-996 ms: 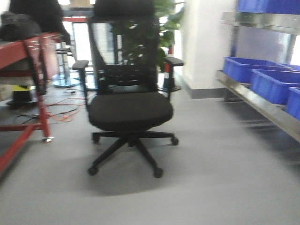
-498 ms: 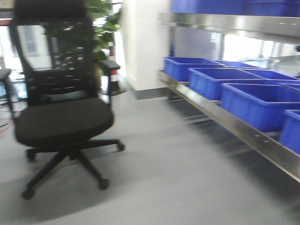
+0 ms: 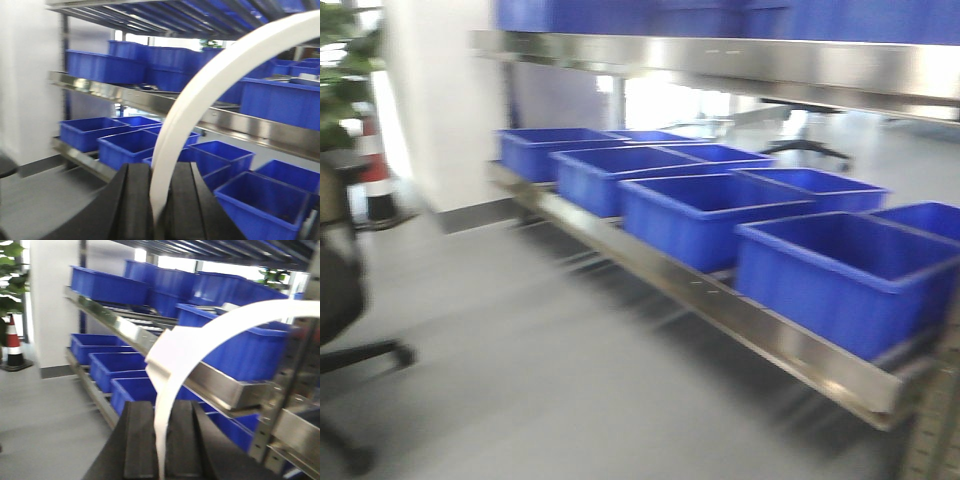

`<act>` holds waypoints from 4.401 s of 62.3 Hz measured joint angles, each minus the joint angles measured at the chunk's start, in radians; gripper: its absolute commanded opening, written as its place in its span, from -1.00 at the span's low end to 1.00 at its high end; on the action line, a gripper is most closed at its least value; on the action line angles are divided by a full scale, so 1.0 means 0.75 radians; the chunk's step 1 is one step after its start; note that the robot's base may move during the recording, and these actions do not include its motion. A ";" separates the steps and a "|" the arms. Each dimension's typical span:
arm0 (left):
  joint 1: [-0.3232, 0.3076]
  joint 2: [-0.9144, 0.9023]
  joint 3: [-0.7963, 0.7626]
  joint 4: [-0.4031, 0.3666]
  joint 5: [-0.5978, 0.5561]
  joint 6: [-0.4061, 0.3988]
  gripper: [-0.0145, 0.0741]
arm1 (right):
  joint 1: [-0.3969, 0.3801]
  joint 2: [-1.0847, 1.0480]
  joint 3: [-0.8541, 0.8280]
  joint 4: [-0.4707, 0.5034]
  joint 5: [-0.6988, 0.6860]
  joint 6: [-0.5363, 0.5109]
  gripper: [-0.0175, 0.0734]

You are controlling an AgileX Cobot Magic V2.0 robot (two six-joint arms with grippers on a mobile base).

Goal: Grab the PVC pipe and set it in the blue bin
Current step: 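Drive the base past the black chair toward the blue bin shelf, then drive up to the shelf and stop in front of a blue bin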

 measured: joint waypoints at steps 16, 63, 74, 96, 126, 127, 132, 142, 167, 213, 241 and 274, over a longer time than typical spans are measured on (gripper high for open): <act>0.000 0.000 0.000 0.000 0.000 0.000 -0.92 | 0.000 0.000 0.000 0.000 0.000 0.000 -0.97; 0.000 0.000 0.000 0.000 0.000 0.000 -0.92 | 0.000 0.000 0.000 0.000 0.000 0.001 -0.97; 0.000 0.000 0.000 0.000 0.000 0.000 -0.92 | 0.000 0.000 0.000 0.000 0.000 -0.002 -0.97; 0.000 0.000 0.000 0.000 0.000 0.000 -0.92 | 0.000 0.000 0.000 0.000 0.000 0.001 -0.97; 0.000 0.000 0.000 0.000 0.000 0.000 -0.92 | 0.000 0.000 0.000 0.000 0.000 -0.002 -0.97; 0.000 0.000 0.000 0.000 0.000 0.000 -0.92 | 0.000 0.000 0.000 0.000 0.000 -0.002 -0.97; 0.000 0.000 0.000 0.000 0.000 0.000 -0.92 | 0.000 0.000 0.000 0.000 0.000 -0.002 -0.97; 0.000 0.000 0.000 0.000 0.000 0.000 -0.92 | 0.000 0.000 0.000 0.000 0.000 -0.002 -0.97; 0.000 0.000 0.000 0.000 0.000 0.000 -0.92 | 0.000 0.000 0.000 0.000 -0.002 0.000 -0.97; 0.000 0.000 0.000 0.000 0.000 0.000 -0.92 | 0.000 0.000 0.000 0.000 -0.002 0.000 -0.97; 0.000 0.000 0.000 0.000 -0.020 0.000 -0.92 | 0.000 0.000 0.000 0.000 -0.002 -0.002 -0.97; 0.000 0.000 0.000 -0.007 -0.096 0.000 -0.92 | 0.000 0.000 0.000 0.024 -0.067 0.000 -0.97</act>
